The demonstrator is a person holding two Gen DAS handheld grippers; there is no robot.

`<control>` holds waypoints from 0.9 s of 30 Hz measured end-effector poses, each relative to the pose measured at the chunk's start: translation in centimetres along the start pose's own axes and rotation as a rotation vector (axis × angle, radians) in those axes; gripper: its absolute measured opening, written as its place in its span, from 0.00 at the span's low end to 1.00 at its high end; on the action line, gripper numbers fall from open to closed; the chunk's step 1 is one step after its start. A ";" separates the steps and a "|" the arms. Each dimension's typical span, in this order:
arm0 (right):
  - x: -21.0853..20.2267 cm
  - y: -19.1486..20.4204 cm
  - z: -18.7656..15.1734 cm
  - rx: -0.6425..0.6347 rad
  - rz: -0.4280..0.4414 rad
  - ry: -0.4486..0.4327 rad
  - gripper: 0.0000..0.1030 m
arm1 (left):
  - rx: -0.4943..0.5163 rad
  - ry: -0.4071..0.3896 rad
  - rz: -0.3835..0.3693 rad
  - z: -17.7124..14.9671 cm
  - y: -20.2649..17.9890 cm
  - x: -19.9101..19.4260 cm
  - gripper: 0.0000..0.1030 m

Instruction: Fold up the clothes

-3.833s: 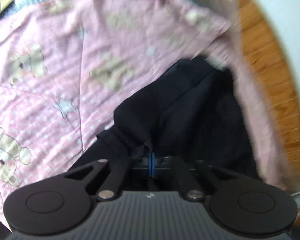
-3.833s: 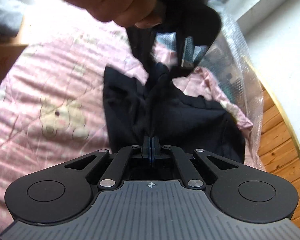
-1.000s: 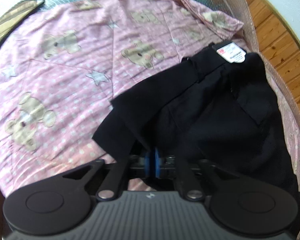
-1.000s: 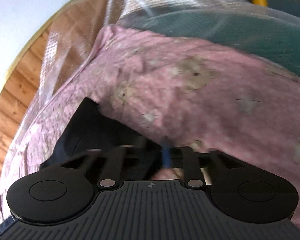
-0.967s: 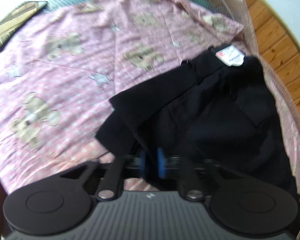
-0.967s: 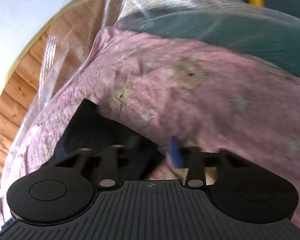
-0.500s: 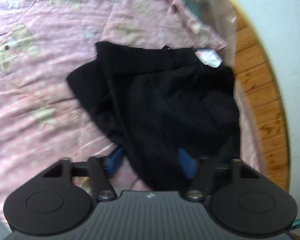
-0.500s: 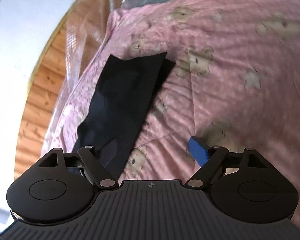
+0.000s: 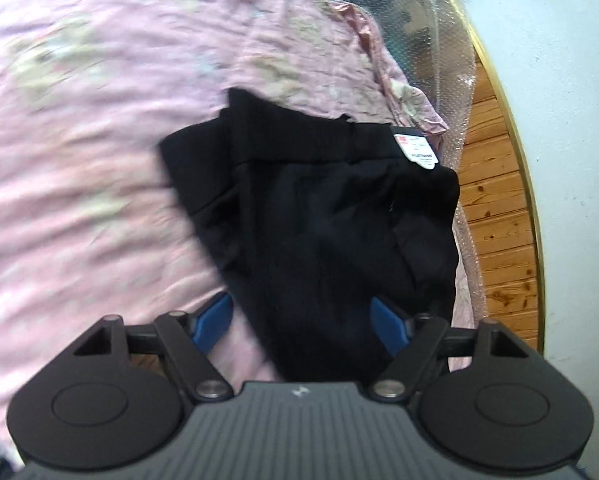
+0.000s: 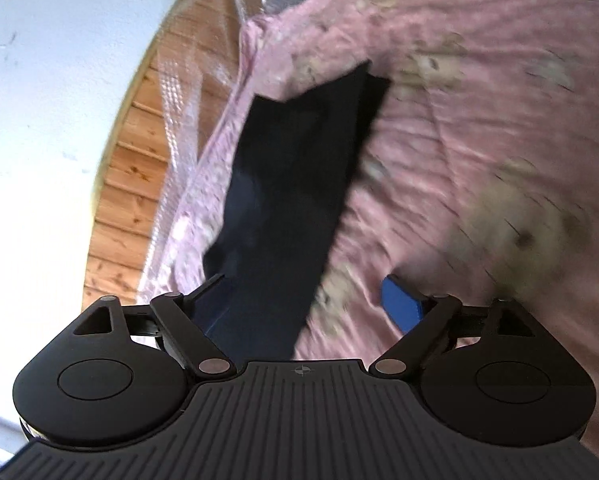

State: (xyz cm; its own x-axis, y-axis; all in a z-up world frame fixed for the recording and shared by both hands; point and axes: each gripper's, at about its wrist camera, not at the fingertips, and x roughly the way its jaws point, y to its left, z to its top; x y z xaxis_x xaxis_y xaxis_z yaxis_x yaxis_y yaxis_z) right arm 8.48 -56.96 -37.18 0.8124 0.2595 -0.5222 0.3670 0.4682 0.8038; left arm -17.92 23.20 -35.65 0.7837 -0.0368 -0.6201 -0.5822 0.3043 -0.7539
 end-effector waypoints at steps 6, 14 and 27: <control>3.0 1.6 2.9 -0.013 -0.008 0.029 0.84 | -0.019 -0.007 0.027 -0.1 0.6 -0.6 0.63; -0.4 2.0 0.5 -0.045 -0.014 0.140 0.82 | -0.096 -0.050 -0.012 -0.9 1.3 -1.2 0.76; 6.5 5.4 2.1 -0.151 -0.065 0.053 0.95 | 0.034 0.003 -0.035 -0.1 -2.1 2.7 0.40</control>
State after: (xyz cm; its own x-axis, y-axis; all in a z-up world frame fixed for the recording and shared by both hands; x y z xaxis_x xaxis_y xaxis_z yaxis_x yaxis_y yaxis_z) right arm 16.73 -54.50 -35.61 0.7627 0.2667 -0.5892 0.3427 0.6060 0.7178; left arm -14.58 22.37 -35.79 0.8029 -0.0510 -0.5939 -0.5465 0.3352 -0.7675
